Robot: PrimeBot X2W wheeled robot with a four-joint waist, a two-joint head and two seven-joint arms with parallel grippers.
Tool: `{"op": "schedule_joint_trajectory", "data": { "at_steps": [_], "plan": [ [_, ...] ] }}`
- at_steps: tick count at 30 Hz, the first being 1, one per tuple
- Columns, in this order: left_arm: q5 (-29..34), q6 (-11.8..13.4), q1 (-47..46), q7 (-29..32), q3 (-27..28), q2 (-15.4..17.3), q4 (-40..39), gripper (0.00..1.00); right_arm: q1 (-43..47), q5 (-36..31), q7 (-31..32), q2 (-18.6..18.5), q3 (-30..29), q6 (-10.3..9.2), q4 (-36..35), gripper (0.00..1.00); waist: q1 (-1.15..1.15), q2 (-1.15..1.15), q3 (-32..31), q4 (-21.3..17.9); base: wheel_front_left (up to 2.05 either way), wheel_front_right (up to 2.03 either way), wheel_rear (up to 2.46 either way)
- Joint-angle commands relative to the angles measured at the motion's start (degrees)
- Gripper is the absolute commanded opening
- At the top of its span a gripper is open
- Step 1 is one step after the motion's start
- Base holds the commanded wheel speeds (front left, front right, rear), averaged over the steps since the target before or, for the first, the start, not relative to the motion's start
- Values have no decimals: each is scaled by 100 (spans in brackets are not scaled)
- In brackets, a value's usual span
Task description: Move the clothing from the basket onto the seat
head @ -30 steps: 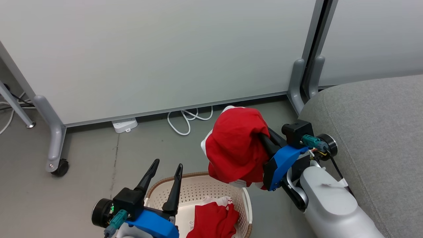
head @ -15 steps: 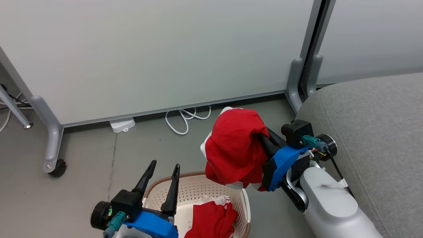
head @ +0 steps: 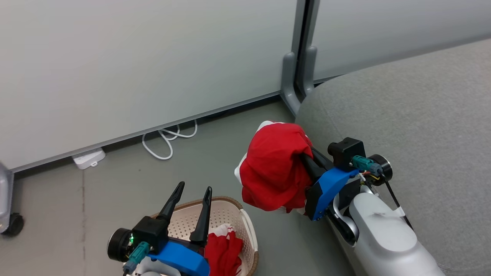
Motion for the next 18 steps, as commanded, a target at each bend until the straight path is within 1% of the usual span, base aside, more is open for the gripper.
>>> {"op": "schedule_joint_trajectory", "data": {
  "at_steps": [1, 11, 18],
  "plan": [
    [29, -45, -92, -27, 12, 9, -15, 100, 46, -8, -25, -15, 6, 1, -33, 0, 0, 0, 90, -285, 0, 0, 0],
    [-3, -44, -148, -27, -77, 71, -79, 100, 74, 13, -73, -15, -115, 1, -66, 0, 0, 0, 262, -1171, 0, 0, 0],
    [-4, -45, -226, -27, -140, 124, -93, 100, 115, 6, -108, -11, -186, 1, -77, 0, 0, 0, 386, -1670, 0, 0, 0]
  ]
}}
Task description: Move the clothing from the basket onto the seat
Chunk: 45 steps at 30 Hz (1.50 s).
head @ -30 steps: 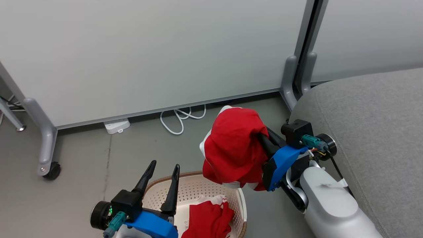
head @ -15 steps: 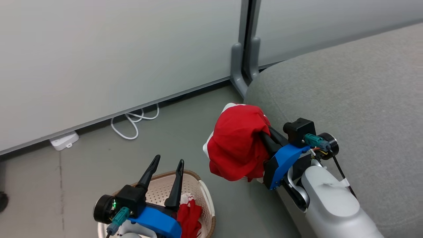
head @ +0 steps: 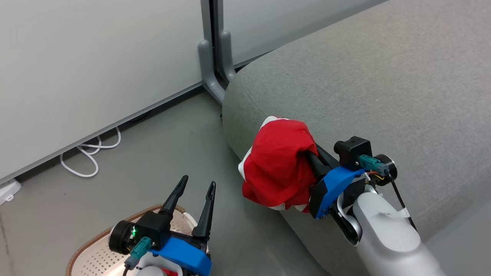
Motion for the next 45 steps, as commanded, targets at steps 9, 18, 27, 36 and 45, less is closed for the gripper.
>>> {"op": "schedule_joint_trajectory", "data": {
  "at_steps": [9, 18, 27, 36, 45],
  "plan": [
    [-17, -38, -180, -27, -73, 96, 5, 100, 116, 7, -81, -5, -102, 1, -14, 0, 0, 0, 178, -370, 0, 0, 0],
    [-37, -38, -180, -27, -54, 115, -12, 100, 42, 28, -106, -9, -283, 1, 13, 0, 0, 0, 209, -328, 0, 0, 0],
    [57, -38, -418, -27, -149, 242, -175, 100, -891, -461, -14, -74, -1589, 1, 356, 0, 0, 0, 725, -33, 0, 0, 0],
    [95, -38, -993, -27, -486, 609, -432, 100, -2118, -673, 84, -870, -2953, 1, 637, 0, 0, 0, 1781, 473, 0, 0, 0],
    [179, -38, -1597, -27, -774, 931, -709, 100, -2676, -1048, -33, -1688, -4093, 1, 589, 0, 0, 0, 2743, 881, 0, 0, 0]
  ]
}}
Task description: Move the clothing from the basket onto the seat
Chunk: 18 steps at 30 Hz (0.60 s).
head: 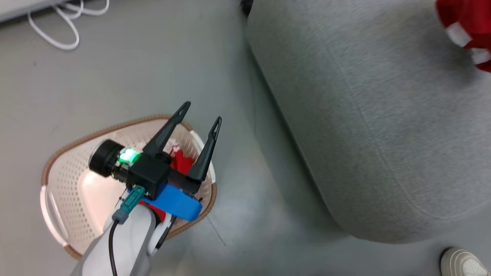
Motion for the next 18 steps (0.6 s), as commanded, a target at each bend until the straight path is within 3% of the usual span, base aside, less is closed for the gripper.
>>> {"op": "schedule_joint_trajectory", "data": {
  "at_steps": [1, 4, 11, 12, 13, 15, 18],
  "plan": [
    [42, -38, -152, -27, -25, 34, -38, 100, -46, -53, -46, -49, -91, 1, -23, 0, -1, 0, 432, 300, 0, 0, 0],
    [68, -38, -373, -27, -132, 49, -61, 100, 54, -127, -97, -146, -494, 1, -16, 0, -1, 0, 676, 415, 0, 0, 0],
    [88, -39, -712, -28, -295, 24, -111, 100, 297, -328, -214, 53, -1038, 1, 200, 0, -1, 0, 990, 562, 0, 0, 0],
    [71, -39, -721, -28, -298, 16, -116, 100, 321, -368, -224, 76, -1086, 1, 225, 11, -1, 0, 1005, 582, 0, 0, 0],
    [53, -39, -725, -28, -293, 11, -114, 100, 343, -394, -241, 114, -1134, 1, 257, 35, -1, 0, 1014, 599, 0, 0, 0],
    [48, -39, -722, -28, -282, -12, -105, 100, 384, -443, -272, 162, -1230, 1, 314, 100, -1, 0, 1011, 639, 0, 0, 0],
    [2, -39, -690, -28, -259, -40, -84, 100, 440, -529, -296, 190, -1322, 1, 372, 100, -1, 0, 944, 706, 0, 0, 0]
  ]
}}
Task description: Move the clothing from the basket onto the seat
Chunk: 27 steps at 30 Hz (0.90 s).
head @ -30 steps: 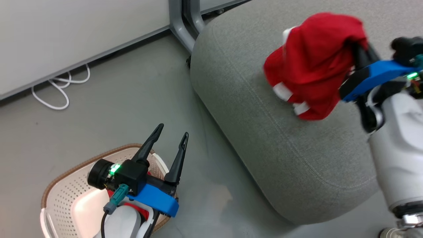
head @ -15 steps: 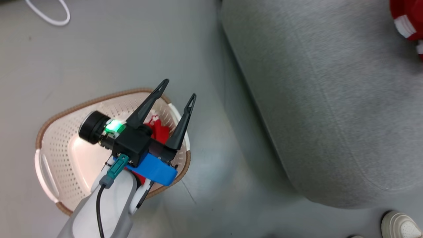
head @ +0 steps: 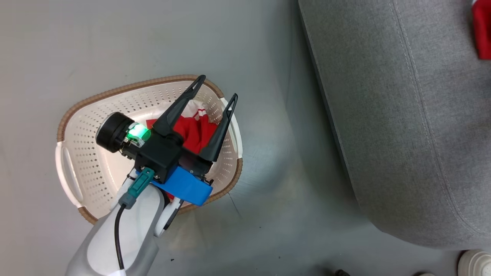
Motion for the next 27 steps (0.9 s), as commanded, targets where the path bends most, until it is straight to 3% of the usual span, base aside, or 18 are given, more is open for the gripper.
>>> {"op": "schedule_joint_trajectory", "data": {
  "at_steps": [1, 10, 17, 27],
  "plan": [
    [-25, -39, -28, -28, 57, -16, -1, 100, 86, -45, -31, -11, -33, 1, 5, 100, -1, 0, -56, 34, 0, 0, 0],
    [-149, -39, 143, -28, 193, -207, 149, 100, 178, -164, -50, 27, 140, 1, 52, 100, -1, 0, -502, 134, 0, 0, 0],
    [-338, -39, 457, -28, 283, -491, 351, 100, 668, -122, 29, -99, 583, 1, -194, 100, -1, 0, -1290, 394, 0, 0, 0],
    [-568, -39, 1253, -28, 867, -805, 465, 100, 2040, 268, 417, 199, 1319, 1, -1687, 100, -1, 0, -2549, 942, 0, 0, 0]
  ]
}}
